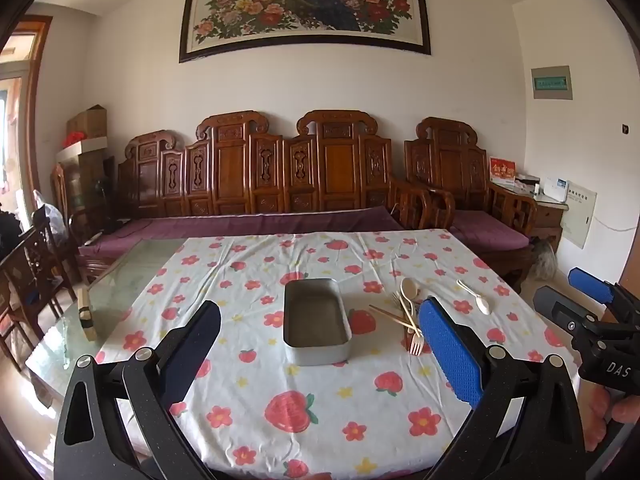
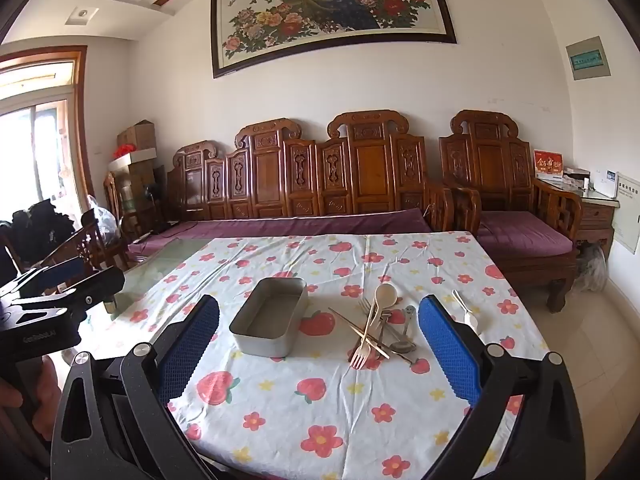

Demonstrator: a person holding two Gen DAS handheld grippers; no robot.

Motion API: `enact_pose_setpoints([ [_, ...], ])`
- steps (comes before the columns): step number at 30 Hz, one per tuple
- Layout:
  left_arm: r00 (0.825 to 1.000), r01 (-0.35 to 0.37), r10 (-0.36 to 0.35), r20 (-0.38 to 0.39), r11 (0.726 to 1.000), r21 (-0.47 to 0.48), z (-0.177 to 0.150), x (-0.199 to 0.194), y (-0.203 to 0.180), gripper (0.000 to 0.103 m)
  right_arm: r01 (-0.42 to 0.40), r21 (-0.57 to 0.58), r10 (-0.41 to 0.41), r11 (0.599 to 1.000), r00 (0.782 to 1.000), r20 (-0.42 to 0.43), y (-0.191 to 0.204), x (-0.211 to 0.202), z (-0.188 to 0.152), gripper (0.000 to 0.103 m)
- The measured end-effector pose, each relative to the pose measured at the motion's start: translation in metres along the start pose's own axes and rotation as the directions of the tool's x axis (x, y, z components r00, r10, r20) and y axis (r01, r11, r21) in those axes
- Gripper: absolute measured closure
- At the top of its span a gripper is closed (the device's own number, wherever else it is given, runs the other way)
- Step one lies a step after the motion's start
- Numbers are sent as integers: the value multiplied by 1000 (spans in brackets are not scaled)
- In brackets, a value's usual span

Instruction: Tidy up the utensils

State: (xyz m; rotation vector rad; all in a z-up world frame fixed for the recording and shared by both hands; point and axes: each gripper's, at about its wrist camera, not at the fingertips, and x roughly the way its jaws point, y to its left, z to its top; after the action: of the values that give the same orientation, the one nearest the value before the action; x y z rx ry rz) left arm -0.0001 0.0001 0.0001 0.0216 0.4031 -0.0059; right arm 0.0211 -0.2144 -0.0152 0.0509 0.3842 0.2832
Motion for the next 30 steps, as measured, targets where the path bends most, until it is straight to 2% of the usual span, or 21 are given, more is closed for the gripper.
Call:
enact_pose_setpoints([
  [30,1000,2,-2,-1,1000,-4,0,0,0,7,-3,3,3,1000,1000,-4,2,0,-1,3],
])
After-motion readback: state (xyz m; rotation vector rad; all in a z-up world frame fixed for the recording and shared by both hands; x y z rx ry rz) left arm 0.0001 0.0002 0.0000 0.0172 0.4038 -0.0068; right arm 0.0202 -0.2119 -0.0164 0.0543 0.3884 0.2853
